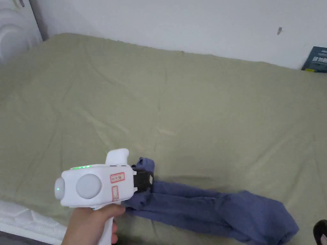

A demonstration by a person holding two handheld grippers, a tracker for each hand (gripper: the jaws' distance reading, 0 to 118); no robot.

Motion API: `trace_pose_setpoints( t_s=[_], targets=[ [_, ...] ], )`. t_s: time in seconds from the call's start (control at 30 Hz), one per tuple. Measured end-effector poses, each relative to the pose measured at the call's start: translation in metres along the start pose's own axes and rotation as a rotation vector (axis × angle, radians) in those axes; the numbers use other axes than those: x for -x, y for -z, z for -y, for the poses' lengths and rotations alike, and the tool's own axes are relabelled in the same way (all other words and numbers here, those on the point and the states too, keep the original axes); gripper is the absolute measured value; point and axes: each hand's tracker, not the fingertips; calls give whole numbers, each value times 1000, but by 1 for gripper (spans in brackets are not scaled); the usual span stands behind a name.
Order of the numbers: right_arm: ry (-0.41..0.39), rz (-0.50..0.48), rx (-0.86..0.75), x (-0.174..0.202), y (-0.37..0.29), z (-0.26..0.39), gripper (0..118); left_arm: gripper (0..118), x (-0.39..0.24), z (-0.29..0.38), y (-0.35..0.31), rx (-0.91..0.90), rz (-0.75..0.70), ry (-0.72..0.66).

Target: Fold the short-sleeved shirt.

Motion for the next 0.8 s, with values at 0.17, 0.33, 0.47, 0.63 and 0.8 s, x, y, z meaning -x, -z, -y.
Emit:
trace_pose_setpoints(
  t_s=[0.17,0.33,0.47,0.63,0.8],
  targets=[
    [29,8,-6,-7,-12,8,0,5,-14,20,81,89,-76,-47],
    [35,15,0,-16,-19,9,0,68,-5,25,96,68,-62,-29],
    [24,21,-5,-18,-21,8,0,83,-12,16,47,-66,14,21],
    [25,23,-2,-17,-21,9,0,85,-2,3,-14,-164,-70,55],
    [31,14,24,-15,-17,14,0,8,-1,14,1,-114,-119,64]
  ],
)
